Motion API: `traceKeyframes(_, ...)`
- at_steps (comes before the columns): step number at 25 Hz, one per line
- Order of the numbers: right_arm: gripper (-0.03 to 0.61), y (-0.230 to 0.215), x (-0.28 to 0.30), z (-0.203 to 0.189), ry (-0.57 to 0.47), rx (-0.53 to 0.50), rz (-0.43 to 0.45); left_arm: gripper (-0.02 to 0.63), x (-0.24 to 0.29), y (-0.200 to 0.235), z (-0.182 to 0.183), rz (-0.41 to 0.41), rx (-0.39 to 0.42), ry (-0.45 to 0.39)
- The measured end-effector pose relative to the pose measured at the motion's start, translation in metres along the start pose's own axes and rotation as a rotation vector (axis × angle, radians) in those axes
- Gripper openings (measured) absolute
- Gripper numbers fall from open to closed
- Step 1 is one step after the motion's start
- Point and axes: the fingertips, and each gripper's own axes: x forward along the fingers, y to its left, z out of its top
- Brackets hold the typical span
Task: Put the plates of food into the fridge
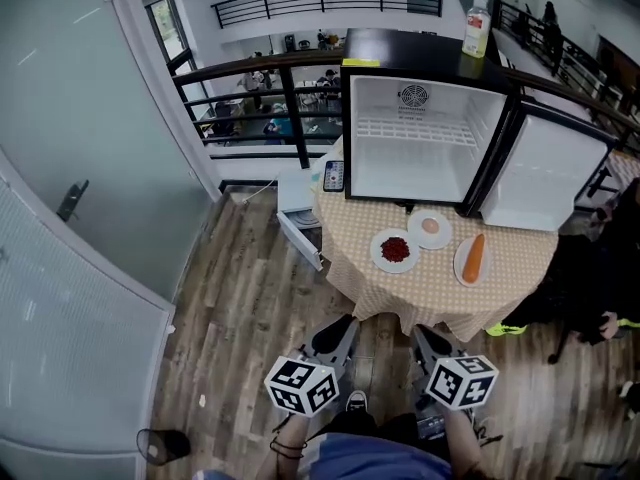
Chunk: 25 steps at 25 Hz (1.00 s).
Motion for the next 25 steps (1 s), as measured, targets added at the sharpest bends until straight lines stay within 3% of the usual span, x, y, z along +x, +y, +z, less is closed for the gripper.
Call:
traceKeyframes(13, 0.017, -0.065, 0.040, 0.044, -0.030, 0.063, -0.083, 0.035, 0.072, 0.030, -0.007, -0.019, -0.056, 0.066)
traceKeyframes(22, 0.017, -0.126, 0.098, 0.089, 0.053, 0.055, -0.031, 0.039, 0.153, 0.054, -0.006, -0.004, -0.024, 0.127)
traceKeyframes(25, 0.017, -0.142, 0.111, 0.100, 0.073, 0.058, -0.007, 0.074, 0.171, 0.060, -0.014, 0.004, -0.008, 0.175)
